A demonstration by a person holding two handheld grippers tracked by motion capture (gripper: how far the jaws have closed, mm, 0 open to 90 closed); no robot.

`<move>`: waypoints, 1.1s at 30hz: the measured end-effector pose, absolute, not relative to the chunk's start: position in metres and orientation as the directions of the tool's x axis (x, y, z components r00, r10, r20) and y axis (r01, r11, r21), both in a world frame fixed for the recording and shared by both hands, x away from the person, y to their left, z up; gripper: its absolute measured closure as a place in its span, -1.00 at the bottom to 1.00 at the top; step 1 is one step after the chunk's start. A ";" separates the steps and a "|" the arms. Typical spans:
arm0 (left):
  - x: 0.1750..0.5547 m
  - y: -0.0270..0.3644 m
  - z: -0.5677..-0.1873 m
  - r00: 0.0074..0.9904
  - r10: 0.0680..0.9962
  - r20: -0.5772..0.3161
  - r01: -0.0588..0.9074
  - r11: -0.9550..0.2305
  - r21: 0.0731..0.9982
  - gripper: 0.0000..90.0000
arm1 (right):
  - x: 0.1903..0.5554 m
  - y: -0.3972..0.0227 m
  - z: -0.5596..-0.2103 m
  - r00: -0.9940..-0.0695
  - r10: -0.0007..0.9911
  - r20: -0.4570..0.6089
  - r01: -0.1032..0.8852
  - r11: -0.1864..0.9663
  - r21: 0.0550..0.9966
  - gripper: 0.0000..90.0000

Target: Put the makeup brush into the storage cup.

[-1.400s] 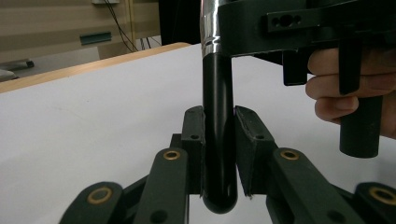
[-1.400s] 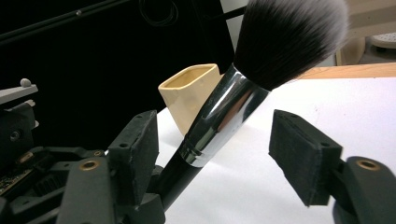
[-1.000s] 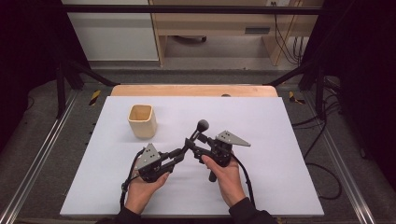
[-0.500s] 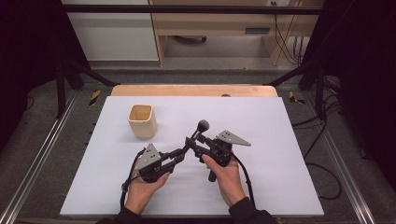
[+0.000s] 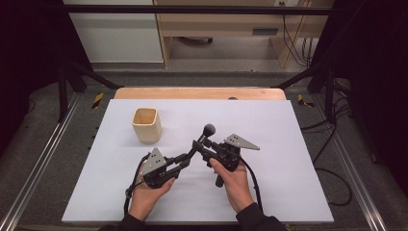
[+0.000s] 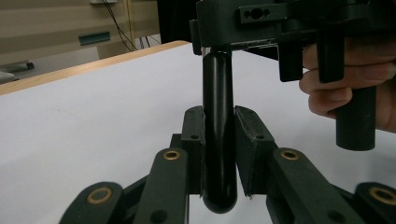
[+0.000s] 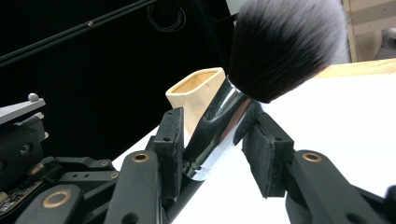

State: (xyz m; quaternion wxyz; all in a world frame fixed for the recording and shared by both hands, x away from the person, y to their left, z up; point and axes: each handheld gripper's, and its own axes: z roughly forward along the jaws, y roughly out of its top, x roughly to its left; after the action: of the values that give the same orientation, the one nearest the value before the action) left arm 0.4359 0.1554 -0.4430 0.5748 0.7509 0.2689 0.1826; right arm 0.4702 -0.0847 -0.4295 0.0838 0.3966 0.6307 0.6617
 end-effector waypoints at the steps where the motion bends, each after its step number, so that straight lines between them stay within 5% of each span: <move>1: 0.436 0.155 -0.443 0.789 0.614 -0.034 0.193 -0.196 0.961 0.66 | 0.470 -0.085 -0.430 -0.674 0.608 0.420 0.389 -0.191 0.901 0.34; 23: 0.436 0.151 -0.447 0.797 0.604 -0.022 0.195 -0.223 0.955 0.65 | 0.464 -0.080 -0.422 -0.734 0.572 0.366 0.363 -0.126 0.923 0.56; 33: 0.438 0.149 -0.449 0.776 0.630 -0.003 0.185 -0.223 0.957 0.09 | 0.460 -0.071 -0.400 -0.743 0.660 0.111 0.215 0.078 0.973 0.56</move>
State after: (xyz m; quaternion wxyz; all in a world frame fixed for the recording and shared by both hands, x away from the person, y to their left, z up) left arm 0.4379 0.1487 -0.4489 0.5619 0.7566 0.2695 0.1979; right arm 0.4597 -0.0708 -0.3997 0.1839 0.3080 0.7107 0.6052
